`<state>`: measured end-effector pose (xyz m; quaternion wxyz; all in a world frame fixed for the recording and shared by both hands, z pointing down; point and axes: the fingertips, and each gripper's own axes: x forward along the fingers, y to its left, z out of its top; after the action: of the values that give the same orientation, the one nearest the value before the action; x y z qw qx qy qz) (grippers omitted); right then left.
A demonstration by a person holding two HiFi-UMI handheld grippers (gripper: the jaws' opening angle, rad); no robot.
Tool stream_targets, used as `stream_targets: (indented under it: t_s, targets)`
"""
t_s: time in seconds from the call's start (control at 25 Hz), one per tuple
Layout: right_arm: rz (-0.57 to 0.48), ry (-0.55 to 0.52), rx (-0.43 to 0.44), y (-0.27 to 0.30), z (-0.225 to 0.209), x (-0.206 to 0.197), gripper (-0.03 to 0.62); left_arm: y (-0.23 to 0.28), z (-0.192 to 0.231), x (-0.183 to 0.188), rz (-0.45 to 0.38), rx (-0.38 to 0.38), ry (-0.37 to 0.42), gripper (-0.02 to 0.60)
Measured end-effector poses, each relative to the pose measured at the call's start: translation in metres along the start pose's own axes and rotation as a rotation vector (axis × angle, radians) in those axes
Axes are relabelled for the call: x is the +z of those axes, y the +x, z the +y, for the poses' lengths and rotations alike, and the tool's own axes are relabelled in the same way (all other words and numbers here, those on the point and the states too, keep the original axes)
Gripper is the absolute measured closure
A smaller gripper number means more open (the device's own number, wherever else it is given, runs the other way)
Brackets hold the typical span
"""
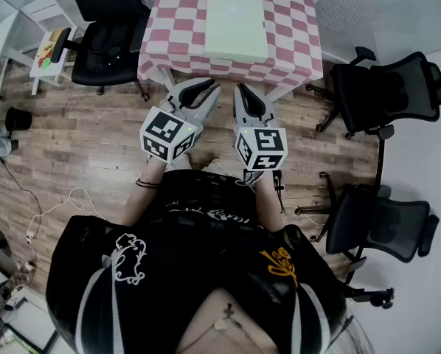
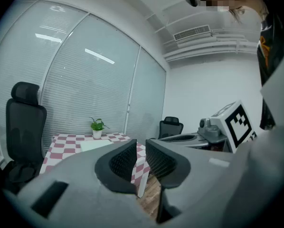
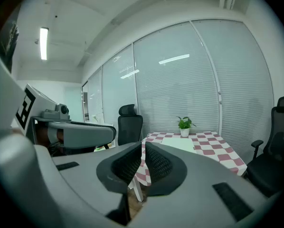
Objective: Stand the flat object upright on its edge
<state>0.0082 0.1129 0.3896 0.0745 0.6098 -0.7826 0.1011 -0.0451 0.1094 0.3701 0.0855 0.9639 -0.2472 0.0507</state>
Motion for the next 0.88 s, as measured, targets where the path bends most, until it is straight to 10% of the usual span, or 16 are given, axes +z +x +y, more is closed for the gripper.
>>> stream_targets:
  t_s: [0.88]
  targets:
    - [-0.015, 0.052, -0.022, -0.018, -0.019, -0.008, 0.563, 0.012, -0.019, -0.010, 0.039, -0.009, 0.030, 0.528]
